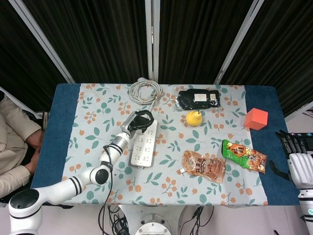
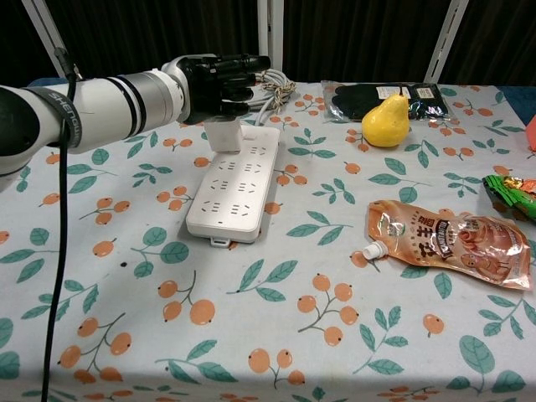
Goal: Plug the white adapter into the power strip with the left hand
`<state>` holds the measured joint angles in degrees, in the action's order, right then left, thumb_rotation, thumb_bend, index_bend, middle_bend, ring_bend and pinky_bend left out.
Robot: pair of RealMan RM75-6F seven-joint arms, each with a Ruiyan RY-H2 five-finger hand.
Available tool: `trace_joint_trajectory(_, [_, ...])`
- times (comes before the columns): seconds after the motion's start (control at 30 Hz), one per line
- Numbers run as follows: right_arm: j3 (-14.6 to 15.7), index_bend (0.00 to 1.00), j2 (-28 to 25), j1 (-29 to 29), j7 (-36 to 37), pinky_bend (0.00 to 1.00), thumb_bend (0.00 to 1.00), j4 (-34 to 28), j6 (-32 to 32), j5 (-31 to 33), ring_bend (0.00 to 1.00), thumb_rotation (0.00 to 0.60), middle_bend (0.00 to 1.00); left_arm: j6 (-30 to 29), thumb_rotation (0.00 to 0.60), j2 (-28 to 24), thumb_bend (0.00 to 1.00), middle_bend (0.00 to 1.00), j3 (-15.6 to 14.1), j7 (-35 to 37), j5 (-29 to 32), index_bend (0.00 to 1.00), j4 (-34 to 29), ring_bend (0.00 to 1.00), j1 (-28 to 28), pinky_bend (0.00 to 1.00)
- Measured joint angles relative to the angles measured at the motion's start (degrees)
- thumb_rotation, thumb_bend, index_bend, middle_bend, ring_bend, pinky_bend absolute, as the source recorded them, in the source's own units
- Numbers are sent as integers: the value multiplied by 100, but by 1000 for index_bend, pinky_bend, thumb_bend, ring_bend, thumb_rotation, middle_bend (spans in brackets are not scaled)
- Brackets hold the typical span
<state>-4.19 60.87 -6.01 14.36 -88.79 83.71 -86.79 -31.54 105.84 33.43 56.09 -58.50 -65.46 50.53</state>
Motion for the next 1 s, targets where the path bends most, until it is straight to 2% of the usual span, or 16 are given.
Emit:
trace_joint_trajectory(0.73, [-3, 0, 4, 12, 9, 0, 282, 10, 9, 9, 0, 600, 43, 190, 600, 155, 705, 963, -23, 127, -47, 894, -10, 847, -31, 842])
trace_joint_trajectory(1.0, [-6, 0, -9, 27, 19, 0, 282, 14, 27, 21, 0, 600, 44, 146, 600, 86, 705, 960, 77, 133, -105, 890, -111, 843, -40, 834])
